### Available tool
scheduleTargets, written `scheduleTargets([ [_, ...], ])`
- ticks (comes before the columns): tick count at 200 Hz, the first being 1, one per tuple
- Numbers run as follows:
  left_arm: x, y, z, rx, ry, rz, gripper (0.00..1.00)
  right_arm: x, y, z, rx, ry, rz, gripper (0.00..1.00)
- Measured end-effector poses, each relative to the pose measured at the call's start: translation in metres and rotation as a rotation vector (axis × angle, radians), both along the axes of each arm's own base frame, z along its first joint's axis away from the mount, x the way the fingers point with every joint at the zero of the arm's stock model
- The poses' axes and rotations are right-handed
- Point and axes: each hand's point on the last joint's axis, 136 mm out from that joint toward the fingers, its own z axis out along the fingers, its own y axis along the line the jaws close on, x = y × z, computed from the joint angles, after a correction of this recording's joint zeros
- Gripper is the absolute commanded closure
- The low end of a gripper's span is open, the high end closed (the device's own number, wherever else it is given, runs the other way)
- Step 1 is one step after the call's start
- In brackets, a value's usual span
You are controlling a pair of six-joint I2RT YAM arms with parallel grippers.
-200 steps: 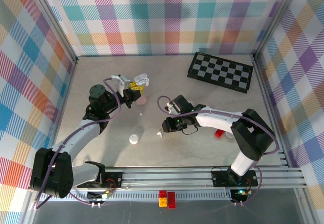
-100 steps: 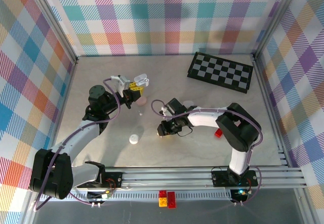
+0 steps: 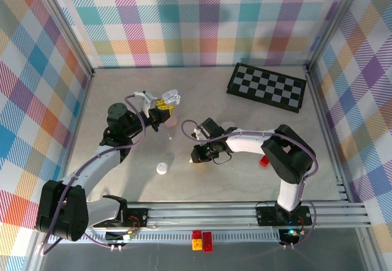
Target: Insert the wireless bluetooth earbuds into the charging case
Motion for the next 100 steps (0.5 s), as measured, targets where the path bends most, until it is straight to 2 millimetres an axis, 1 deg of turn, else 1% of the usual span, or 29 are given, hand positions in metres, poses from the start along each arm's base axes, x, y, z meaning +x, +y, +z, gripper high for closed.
scheduleTargets([
  [27,0.000,0.000,-0.002,0.004,0.008,0.000,1.00,0.005,-0.018,0.008,-0.063,-0.061,-0.045,0.89],
  [57,0.000,0.000,-0.003,0.005,0.012,0.000,1.00,0.008,-0.044,0.020,-0.140,-0.140,-0.101,0.90],
  [77,0.000,0.000,-0.003,0.005,0.012,-0.001,1.00,0.008,-0.066,0.022,-0.213,-0.179,-0.137,0.90],
  [100,0.000,0.000,-0.003,0.005,0.012,-0.001,1.00,0.007,-0.097,0.020,-0.344,-0.216,-0.177,0.90],
])
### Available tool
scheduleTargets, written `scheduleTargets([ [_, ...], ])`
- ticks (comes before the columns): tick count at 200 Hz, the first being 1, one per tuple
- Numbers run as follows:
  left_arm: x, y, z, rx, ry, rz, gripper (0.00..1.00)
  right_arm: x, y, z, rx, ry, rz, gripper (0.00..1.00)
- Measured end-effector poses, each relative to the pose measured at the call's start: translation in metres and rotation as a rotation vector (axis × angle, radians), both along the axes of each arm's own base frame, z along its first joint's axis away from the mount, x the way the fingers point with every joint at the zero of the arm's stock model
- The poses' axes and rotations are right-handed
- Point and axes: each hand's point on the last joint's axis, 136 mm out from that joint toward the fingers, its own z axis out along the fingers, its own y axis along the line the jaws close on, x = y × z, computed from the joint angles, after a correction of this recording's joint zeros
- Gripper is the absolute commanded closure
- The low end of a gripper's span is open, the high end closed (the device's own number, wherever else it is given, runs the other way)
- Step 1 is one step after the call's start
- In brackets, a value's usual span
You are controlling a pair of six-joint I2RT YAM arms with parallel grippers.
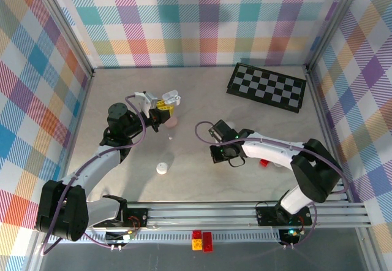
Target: Insert the wireless bluetooth earbuds into the charging case
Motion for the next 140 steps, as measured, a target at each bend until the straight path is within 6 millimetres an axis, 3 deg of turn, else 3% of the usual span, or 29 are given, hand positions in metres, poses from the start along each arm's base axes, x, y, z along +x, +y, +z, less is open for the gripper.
scheduleTargets([
  [35,0.000,0.000,0.000,0.000,0.000,0.000,1.00,-0.001,-0.041,-0.005,-0.195,-0.029,-0.050,0.90],
  [67,0.000,0.000,0.000,0.000,0.000,0.001,1.00,-0.002,-0.060,-0.015,-0.313,-0.030,-0.061,0.90],
  [83,0.000,0.000,0.001,0.000,-0.002,0.001,1.00,-0.002,-0.064,-0.020,-0.362,-0.032,-0.052,0.90],
  [140,-0.002,0.001,0.005,-0.003,-0.014,0.001,1.00,0.000,-0.047,-0.019,-0.420,-0.056,0.001,0.81],
])
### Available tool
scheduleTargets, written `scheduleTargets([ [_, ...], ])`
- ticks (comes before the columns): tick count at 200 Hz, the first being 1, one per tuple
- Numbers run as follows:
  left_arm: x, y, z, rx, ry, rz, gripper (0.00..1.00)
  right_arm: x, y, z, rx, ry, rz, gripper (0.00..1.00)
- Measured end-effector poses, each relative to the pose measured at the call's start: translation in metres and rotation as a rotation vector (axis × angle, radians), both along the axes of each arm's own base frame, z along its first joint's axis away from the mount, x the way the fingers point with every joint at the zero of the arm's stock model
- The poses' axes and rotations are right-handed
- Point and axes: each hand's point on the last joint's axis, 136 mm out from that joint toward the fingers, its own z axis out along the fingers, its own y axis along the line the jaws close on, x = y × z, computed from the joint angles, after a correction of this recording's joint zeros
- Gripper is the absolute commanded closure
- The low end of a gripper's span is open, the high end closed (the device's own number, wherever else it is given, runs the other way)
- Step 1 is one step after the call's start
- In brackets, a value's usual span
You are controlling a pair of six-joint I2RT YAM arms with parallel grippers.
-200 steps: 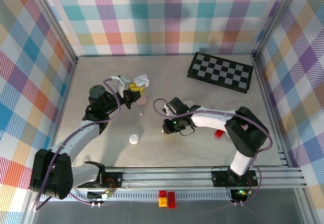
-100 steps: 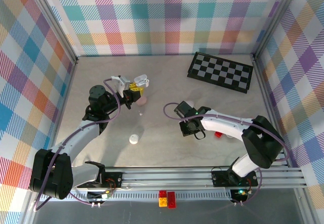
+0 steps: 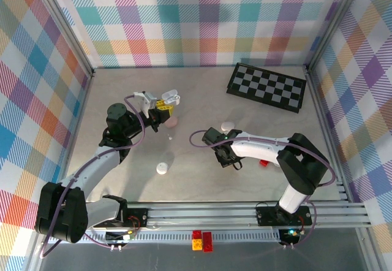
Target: Insert the wireless bluetooth earbuds into the charging case
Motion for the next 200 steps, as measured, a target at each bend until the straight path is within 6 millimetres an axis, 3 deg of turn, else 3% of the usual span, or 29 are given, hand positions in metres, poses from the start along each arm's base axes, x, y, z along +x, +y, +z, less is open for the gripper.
scheduleTargets([
  [16,0.000,0.000,0.000,0.000,0.000,0.000,1.00,0.000,0.011,-0.001,0.018,0.005,0.018,0.71],
  [62,0.000,0.000,0.000,0.001,0.000,0.000,1.00,-0.008,0.025,-0.001,0.080,0.034,0.033,0.56],
  [100,0.000,0.000,0.000,0.000,0.000,-0.001,1.00,-0.004,0.024,0.028,0.256,-0.039,-0.013,0.46],
  [123,-0.001,0.000,0.000,-0.003,0.001,-0.004,1.00,0.005,0.013,0.036,0.418,-0.042,-0.080,0.48],
  [159,-0.002,-0.001,0.001,-0.009,0.004,-0.012,1.00,0.023,-0.005,0.028,0.571,0.040,-0.133,0.54],
  [200,-0.006,0.000,0.004,-0.014,-0.006,-0.011,1.00,0.025,0.006,0.008,0.625,0.180,-0.090,0.54],
])
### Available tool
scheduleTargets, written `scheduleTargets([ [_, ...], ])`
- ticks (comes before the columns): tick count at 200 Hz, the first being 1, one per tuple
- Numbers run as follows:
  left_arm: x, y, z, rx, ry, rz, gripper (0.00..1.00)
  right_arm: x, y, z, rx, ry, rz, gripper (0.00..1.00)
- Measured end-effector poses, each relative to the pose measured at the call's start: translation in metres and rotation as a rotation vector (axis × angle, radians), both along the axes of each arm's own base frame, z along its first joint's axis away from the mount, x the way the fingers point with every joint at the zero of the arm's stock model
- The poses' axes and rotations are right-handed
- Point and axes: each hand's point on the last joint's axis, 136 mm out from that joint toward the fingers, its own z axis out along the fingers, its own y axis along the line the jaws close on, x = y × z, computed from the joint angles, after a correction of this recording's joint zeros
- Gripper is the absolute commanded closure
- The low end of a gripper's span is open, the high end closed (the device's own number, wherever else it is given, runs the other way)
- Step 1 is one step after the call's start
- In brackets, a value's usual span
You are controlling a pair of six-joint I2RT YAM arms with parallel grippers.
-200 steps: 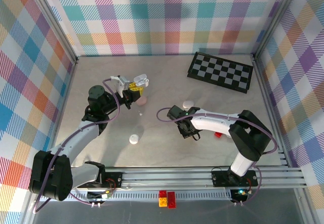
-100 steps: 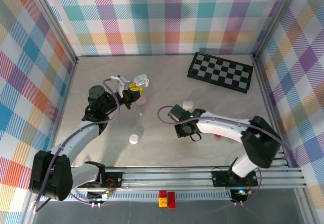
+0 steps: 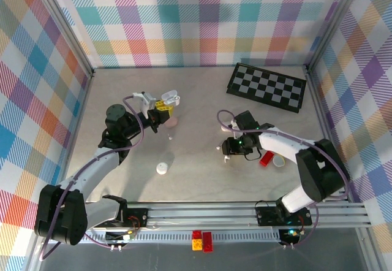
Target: Insert the wireless bluetooth earbuds into the charging case
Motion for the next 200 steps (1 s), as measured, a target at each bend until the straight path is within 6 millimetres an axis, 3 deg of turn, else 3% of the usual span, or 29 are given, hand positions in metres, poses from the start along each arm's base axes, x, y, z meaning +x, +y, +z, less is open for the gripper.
scheduleTargets([
  [70,-0.002,0.000,0.001,-0.001,-0.004,0.000,1.00,-0.001,0.016,-0.013,0.056,0.049,0.059,0.56],
  [200,-0.002,0.000,0.001,-0.002,-0.004,0.000,1.00,-0.020,0.008,-0.016,0.075,0.058,0.052,0.63],
])
